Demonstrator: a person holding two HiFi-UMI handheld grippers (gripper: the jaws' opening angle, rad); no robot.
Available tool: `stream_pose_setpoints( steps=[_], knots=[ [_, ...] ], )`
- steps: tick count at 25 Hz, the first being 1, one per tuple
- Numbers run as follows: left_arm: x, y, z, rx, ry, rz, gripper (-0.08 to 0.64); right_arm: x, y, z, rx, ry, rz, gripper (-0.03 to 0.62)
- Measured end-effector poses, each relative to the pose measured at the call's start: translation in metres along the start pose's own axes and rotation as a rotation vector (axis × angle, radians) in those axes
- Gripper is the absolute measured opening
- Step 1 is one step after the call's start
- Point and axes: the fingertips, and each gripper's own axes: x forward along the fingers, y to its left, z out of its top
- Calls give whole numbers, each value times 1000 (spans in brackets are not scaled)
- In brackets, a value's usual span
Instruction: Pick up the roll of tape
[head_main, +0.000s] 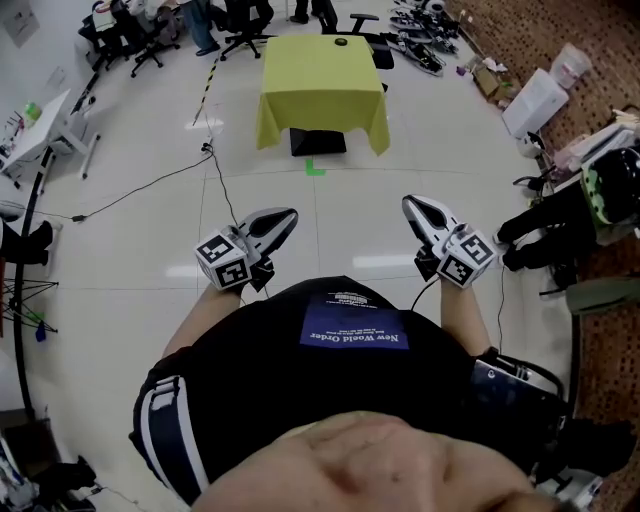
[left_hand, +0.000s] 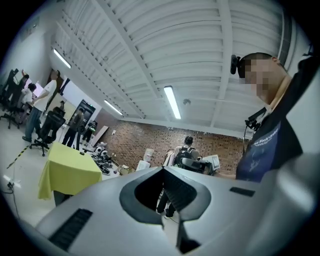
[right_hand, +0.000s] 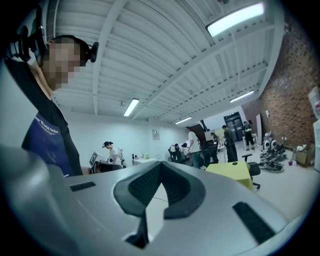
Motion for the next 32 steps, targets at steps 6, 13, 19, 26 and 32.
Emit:
stream_pose_setpoints(
  steps=[6, 13, 19, 26, 32],
  knots=[
    [-2, 65, 15, -21, -11, 30, 5, 65, -28, -12, 20, 45, 26, -14],
    [46, 136, 28, -20, -15, 113, 5, 119, -112, -8, 51, 30, 105, -5],
    [124, 193, 60, 20, -65, 193, 5, 163, -213, 6, 25, 54, 210, -5],
    [202, 254, 90, 7, -106, 233, 5, 209, -310, 38, -6, 48, 288, -5],
    [230, 305, 100, 5, -86, 219, 5, 245, -359, 33, 14, 60, 266, -5]
  ],
)
